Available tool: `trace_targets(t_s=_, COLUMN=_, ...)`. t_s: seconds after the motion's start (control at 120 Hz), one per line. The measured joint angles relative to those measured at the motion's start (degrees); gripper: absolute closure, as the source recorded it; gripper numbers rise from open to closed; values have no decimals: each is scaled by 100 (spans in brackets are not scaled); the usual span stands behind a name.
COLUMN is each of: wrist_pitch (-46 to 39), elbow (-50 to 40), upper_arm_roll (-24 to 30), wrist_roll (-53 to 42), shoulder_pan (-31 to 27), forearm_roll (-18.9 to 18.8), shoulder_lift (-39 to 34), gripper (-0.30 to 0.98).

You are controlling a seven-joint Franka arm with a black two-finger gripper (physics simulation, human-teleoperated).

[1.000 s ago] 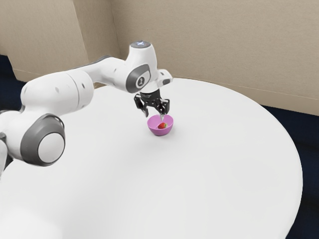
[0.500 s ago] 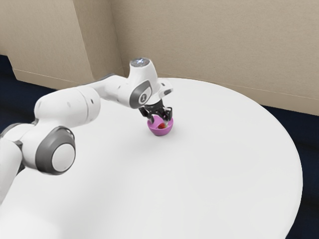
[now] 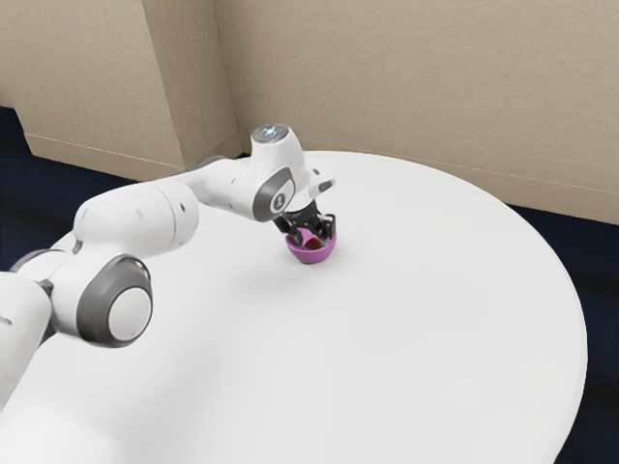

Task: Take strawberry from the bowl

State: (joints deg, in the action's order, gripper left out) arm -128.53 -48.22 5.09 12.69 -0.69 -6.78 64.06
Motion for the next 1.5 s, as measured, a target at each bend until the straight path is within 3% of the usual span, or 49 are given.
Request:
trace_targets(t_s=0.525, wrist_pitch=413, elbow=129, upper_arm_roll=12, wrist_roll=62, shoulder_pan=-1, forearm_roll=-228, shoulder_lift=-62, gripper=52)
trace_targets(t_s=0.725, wrist_pitch=725, elbow=352, upper_arm_roll=181, wrist_roll=102, shoulder_pan=10, forearm_roll=-472, shoulder_lift=-125, gripper=60)
trace_targets(t_s=1.075, wrist_pitch=1178, elbow=421, upper_arm_roll=276, wrist_roll=182, shoulder_pan=404, forearm_roll=-659, shoulder_lift=-541, gripper=63)
trace_targets(t_s=1.5, wrist_pitch=477, elbow=567, upper_arm_roll=726, wrist_roll=274, shoulder_pan=864, forearm_roll=-699, shoulder_lift=-250, gripper=64)
